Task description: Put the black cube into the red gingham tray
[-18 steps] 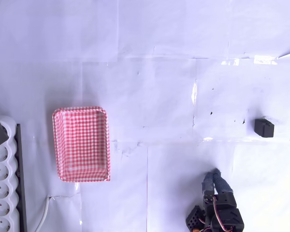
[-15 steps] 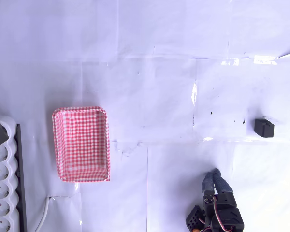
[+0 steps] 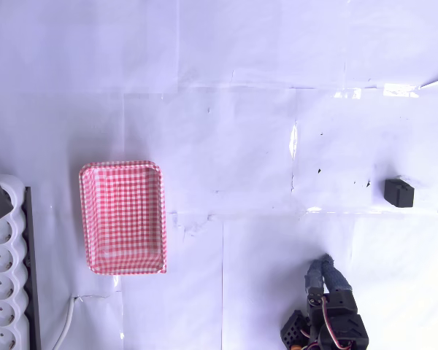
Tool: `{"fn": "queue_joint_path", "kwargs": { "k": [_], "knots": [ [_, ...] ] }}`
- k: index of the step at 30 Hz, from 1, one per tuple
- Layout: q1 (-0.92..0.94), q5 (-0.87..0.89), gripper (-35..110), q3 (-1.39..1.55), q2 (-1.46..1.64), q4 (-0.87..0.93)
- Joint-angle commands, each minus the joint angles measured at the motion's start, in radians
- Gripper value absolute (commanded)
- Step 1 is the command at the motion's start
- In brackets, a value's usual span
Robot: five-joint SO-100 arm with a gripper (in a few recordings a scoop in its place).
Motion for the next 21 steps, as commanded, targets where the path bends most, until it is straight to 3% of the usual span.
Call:
{"fn": "queue_joint_path", "kwargs": {
  "k": [1,21],
  "knots": [
    [-0.006,0.014,0,0.011,-0.015,0.061],
    [0.006,0.037,4,0.011,-0.015,0.063]
  ]
}}
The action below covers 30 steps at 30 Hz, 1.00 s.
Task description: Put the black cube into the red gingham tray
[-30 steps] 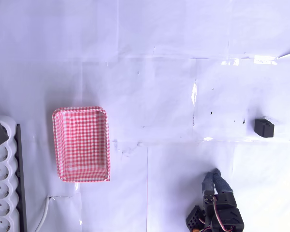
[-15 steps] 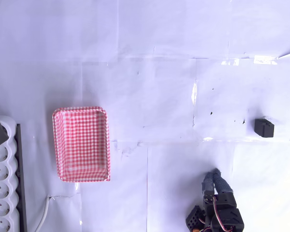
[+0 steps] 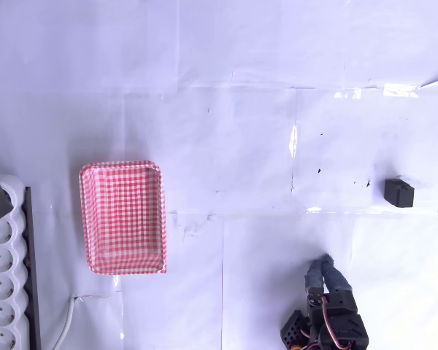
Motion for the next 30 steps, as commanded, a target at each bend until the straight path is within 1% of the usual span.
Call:
{"fn": "queue_joint_path", "kwargs": {
  "k": [1,2,3,4,7,9,11,14,15,16,20,25,27,30],
  "knots": [
    [-0.002,0.035,5,0.011,-0.015,0.063],
    [0.008,0.052,5,0.011,-0.015,0.063],
    [0.035,0.181,5,0.011,-0.012,0.029],
    [0.084,0.273,5,0.011,0.012,-0.04],
    [0.206,0.221,7,0.011,0.199,-0.313],
    [0.278,0.195,12,0.011,0.327,-0.491],
    [0.348,0.213,21,0.011,0.453,-0.641],
    [0.425,0.225,45,0.018,0.649,-0.857],
    [0.443,0.224,52,0.02,0.713,-0.93],
    [0.459,0.219,55,0.021,0.776,-1.002],
    [0.489,0.184,55,0.025,1.014,-1.29],
    [0.459,0.121,55,0.026,1.341,-1.79],
    [0.445,0.107,55,0.035,1.431,-1.916],
    [0.445,0.084,55,0.057,1.537,-2.039]
  ]
}}
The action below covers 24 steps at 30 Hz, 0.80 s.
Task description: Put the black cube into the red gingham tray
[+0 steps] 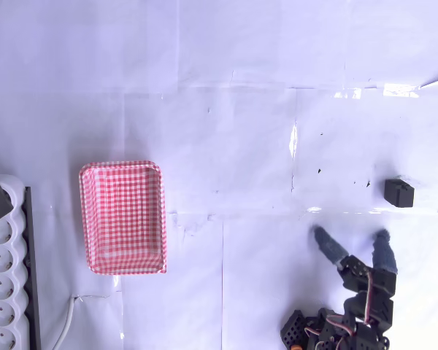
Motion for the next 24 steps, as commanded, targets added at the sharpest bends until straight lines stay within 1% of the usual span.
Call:
{"fn": "queue_joint_path", "kwargs": {
  "k": [1,3,8,11,24],
  "knots": [
    [0.008,-0.017,55,0.049,0.161,-0.207],
    [0.029,-0.035,55,0.075,0.233,-0.278],
    [0.087,-0.067,55,0.112,0.462,-0.561],
    [0.11,-0.071,55,0.155,0.566,-0.657],
    [0.095,-0.101,55,0.397,0.758,-0.684]
  ]
}}
